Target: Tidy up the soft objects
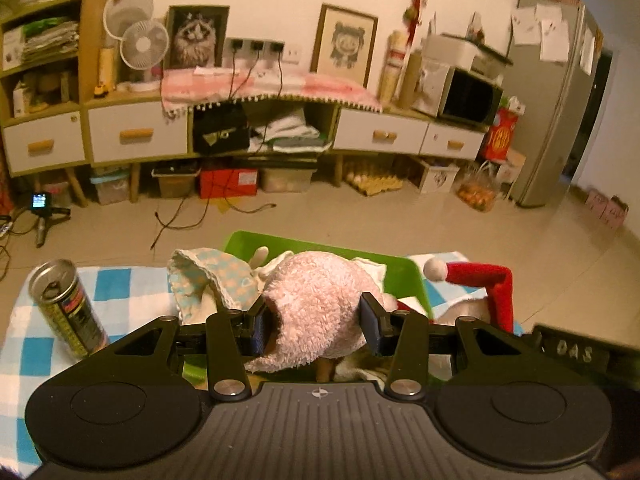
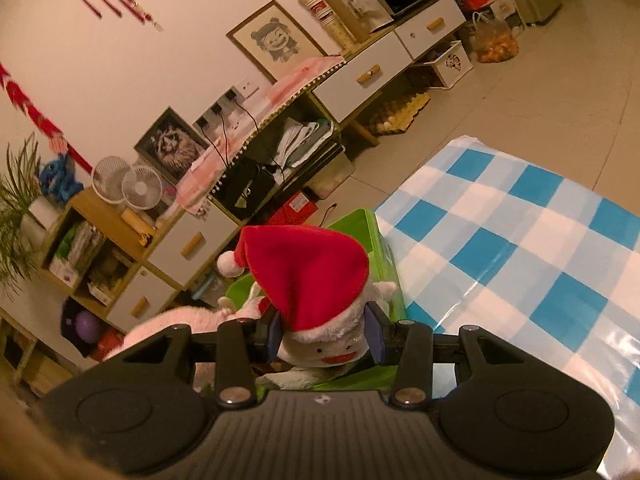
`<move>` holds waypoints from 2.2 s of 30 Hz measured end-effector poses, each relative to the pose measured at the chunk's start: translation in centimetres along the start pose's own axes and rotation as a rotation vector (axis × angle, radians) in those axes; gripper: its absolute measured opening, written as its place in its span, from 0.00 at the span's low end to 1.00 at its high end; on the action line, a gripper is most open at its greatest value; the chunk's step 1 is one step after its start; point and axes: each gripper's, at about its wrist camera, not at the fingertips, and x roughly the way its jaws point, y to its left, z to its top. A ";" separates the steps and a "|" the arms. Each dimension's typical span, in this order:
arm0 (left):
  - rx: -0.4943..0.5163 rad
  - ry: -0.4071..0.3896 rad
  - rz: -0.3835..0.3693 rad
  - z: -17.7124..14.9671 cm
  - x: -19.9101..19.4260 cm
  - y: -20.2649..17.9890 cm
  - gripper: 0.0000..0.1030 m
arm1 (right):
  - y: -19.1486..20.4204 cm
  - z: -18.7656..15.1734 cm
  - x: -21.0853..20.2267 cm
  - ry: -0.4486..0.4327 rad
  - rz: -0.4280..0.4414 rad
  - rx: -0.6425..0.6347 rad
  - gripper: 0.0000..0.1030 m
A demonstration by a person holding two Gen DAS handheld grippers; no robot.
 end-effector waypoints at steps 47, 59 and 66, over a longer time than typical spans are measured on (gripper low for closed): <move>-0.004 0.104 0.058 -0.2 -1.2 2.8 0.87 | -0.9 -0.1 -0.5 0.063 -0.045 -0.129 0.28; -0.056 0.080 0.119 -5.0 -6.3 4.9 0.95 | -1.7 -2.0 -3.0 0.120 -0.049 -0.189 0.28; -0.055 0.106 0.146 -9.0 -8.1 5.1 0.95 | -0.2 -4.3 -4.5 0.165 -0.030 -0.296 0.28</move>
